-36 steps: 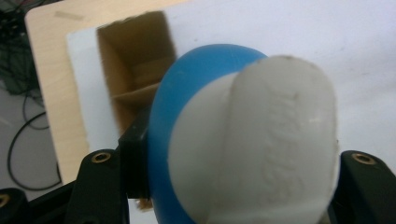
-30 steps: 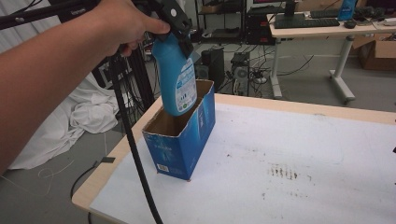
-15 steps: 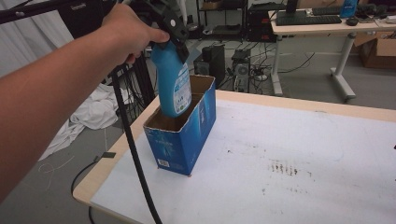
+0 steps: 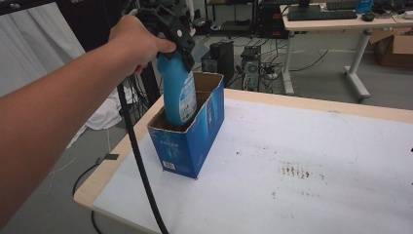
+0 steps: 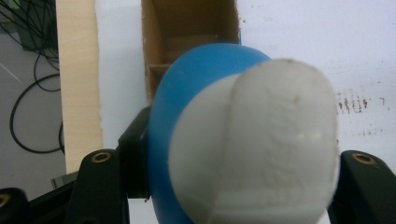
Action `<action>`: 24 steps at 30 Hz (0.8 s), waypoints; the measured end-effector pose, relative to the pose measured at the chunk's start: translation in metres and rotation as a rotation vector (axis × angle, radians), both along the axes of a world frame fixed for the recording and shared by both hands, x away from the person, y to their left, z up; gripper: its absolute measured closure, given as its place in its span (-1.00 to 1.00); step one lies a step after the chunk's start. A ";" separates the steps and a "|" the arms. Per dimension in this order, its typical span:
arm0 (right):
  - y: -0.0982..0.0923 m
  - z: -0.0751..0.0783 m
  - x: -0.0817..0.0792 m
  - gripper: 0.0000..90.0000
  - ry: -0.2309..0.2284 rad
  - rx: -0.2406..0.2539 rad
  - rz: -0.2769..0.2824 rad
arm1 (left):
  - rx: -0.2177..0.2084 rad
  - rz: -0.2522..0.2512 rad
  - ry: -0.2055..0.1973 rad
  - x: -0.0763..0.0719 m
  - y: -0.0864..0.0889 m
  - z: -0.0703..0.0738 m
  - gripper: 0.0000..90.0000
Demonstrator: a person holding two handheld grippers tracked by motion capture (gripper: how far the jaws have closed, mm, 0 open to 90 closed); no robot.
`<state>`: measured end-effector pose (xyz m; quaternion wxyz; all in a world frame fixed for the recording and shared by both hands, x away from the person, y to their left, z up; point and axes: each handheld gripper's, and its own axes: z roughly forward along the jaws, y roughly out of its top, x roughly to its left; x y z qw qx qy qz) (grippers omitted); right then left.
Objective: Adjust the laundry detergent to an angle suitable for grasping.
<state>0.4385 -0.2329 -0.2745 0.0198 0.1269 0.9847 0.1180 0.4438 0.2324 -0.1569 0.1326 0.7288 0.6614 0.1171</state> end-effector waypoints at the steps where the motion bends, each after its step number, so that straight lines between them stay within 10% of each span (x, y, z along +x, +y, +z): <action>1: 0.000 0.000 0.000 -0.60 0.002 0.002 -0.002 | 0.002 -0.001 0.005 0.000 0.000 -0.002 -0.16; 24: 0.001 -0.004 0.001 -0.60 0.012 -0.007 -0.008 | 0.005 0.029 0.038 0.010 0.004 -0.070 -0.16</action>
